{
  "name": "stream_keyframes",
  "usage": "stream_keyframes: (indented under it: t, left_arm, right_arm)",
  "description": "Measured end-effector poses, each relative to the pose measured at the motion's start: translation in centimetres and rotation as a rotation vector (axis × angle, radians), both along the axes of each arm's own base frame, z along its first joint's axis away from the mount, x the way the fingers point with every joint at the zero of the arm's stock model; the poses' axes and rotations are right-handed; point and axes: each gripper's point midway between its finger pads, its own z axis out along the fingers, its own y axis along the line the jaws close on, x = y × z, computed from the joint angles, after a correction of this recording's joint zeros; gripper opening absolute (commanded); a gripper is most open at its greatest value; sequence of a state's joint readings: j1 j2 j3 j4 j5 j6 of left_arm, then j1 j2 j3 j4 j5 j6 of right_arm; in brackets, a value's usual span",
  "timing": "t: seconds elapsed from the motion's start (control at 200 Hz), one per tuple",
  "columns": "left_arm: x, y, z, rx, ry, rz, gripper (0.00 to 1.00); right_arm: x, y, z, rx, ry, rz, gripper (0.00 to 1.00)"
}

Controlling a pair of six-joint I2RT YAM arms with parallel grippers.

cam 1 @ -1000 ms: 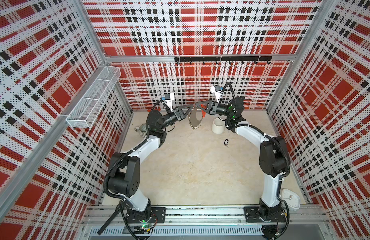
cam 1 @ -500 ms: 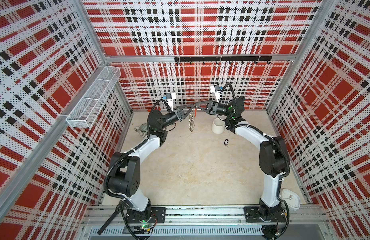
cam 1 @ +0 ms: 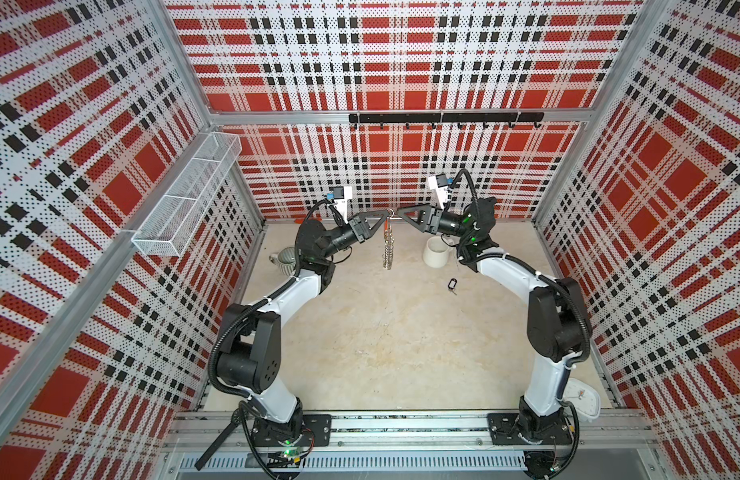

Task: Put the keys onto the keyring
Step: 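Release the disc with the right gripper and move it toward the key while left holds, then lower the open right gripper over the black-tagged key beside the white mug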

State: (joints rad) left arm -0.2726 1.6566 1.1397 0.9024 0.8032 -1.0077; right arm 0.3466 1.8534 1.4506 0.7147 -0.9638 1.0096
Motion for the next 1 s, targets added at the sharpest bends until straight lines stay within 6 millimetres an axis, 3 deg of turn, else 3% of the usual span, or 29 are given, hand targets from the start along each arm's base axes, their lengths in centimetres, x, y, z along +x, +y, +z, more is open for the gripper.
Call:
stream_keyframes:
  t: [0.065, 0.155, 0.271, 0.426, 0.496, 0.586, 0.621, 0.691, 0.892, 1.002]
  left_arm:
    - [0.2, 0.1, -0.1, -0.002, 0.001, 0.017, 0.0]
    - [0.9, 0.2, -0.8, 0.005, 0.019, 0.062, 0.0]
    - [1.4, 0.2, -2.6, 0.053, 0.04, 0.154, 0.0]
    - [0.8, -0.9, -4.7, 0.18, -0.002, 0.278, 0.0]
    - [0.6, -1.4, -5.2, 0.222, -0.026, 0.3, 0.0]
    - [0.7, -1.5, -5.7, 0.256, -0.034, 0.311, 0.0]
    - [0.8, -1.3, -5.9, 0.265, -0.034, 0.314, 0.0]
    - [0.7, -1.3, -6.2, 0.272, -0.039, 0.31, 0.0]
    - [0.7, -0.3, -9.2, 0.304, 0.025, 0.356, 0.0]
    - [0.2, 0.5, -10.0, 0.314, 0.048, 0.386, 0.0]
  right_arm:
    - [1.6, -2.0, -0.9, -0.07, 0.026, -0.152, 1.0]
    - [4.0, -5.8, -2.1, -0.2, 0.037, -0.44, 1.0]
    - [4.5, -10.5, -4.7, -0.377, 0.065, -0.728, 1.0]
    - [4.5, -17.0, -11.7, -0.664, 0.163, -1.038, 1.0]
    - [3.5, -19.8, -15.6, -0.808, 0.236, -1.135, 1.0]
    - [2.2, -22.0, -19.3, -0.921, 0.327, -1.182, 1.0]
    - [1.9, -22.5, -20.4, -0.94, 0.365, -1.172, 0.99]
    - [1.7, -22.3, -22.6, -0.959, 0.426, -1.112, 0.87]
    - [0.2, -19.7, -30.3, -0.99, 0.595, -0.88, 0.56]
    - [-0.5, -18.5, -33.4, -1.009, 0.654, -0.78, 0.45]
